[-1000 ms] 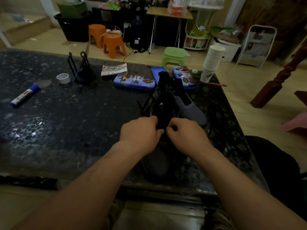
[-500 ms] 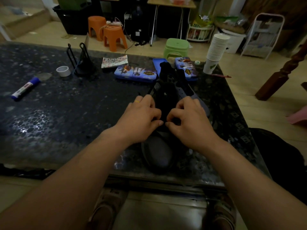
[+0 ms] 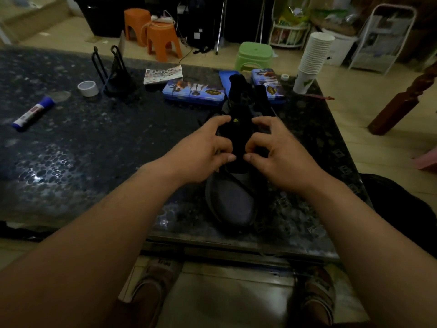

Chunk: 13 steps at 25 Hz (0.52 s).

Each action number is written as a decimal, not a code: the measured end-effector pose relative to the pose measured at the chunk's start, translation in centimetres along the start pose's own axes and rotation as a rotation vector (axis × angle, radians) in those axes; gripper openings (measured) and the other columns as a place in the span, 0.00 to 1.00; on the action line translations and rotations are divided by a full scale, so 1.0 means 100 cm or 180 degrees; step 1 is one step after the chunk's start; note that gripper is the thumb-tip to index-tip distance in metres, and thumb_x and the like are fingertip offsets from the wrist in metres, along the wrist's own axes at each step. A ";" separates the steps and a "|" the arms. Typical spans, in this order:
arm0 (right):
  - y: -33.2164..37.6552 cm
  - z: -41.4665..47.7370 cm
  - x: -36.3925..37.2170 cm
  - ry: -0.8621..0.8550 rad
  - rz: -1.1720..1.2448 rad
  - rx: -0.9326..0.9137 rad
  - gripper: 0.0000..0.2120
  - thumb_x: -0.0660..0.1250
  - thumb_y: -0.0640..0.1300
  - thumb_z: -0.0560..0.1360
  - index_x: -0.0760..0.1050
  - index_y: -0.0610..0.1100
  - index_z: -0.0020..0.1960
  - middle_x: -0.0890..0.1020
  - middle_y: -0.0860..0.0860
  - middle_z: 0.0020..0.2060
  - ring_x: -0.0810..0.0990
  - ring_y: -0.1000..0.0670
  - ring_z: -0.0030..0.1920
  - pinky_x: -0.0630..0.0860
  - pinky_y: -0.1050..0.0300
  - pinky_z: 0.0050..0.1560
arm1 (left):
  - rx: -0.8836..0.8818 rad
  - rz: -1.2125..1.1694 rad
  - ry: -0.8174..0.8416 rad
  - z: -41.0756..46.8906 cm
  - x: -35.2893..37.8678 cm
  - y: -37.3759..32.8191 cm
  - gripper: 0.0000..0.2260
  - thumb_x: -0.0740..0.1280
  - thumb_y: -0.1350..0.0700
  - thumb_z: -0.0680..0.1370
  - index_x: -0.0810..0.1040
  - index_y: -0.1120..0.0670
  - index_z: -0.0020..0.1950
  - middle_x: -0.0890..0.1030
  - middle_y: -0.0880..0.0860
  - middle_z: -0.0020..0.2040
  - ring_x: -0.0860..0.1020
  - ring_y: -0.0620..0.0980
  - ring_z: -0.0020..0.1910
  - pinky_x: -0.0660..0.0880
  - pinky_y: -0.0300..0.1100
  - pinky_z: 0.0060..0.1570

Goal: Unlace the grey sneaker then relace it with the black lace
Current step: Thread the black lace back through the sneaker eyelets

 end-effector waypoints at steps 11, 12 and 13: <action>0.003 0.022 -0.007 -0.0502 0.0373 0.0055 0.05 0.63 0.51 0.83 0.69 0.52 0.50 0.75 0.56 0.37 0.73 0.54 0.37 0.72 0.45 0.44 | 0.0014 0.0172 -0.1169 0.022 -0.020 -0.008 0.08 0.65 0.50 0.83 0.74 0.51 0.46 0.73 0.49 0.40 0.72 0.51 0.41 0.72 0.52 0.39; 0.004 0.023 -0.007 -0.0514 0.0369 0.0056 0.05 0.62 0.51 0.84 0.69 0.52 0.51 0.75 0.54 0.37 0.74 0.52 0.37 0.71 0.44 0.43 | 0.0007 0.0217 -0.1215 0.023 -0.020 -0.009 0.09 0.64 0.49 0.83 0.73 0.51 0.46 0.73 0.49 0.40 0.71 0.51 0.41 0.71 0.51 0.39; 0.005 0.024 -0.007 -0.0522 0.0376 0.0061 0.05 0.61 0.50 0.84 0.68 0.51 0.51 0.75 0.53 0.37 0.74 0.50 0.37 0.72 0.43 0.43 | 0.0003 0.0244 -0.1253 0.025 -0.020 -0.009 0.09 0.64 0.49 0.83 0.74 0.51 0.46 0.73 0.49 0.40 0.71 0.51 0.41 0.71 0.51 0.39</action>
Point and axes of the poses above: each hand's wrist, its own z-axis towards the middle knuckle, its own x-axis out of the palm, y = z × x, the point moved 7 cm from there along z, towards the middle knuckle
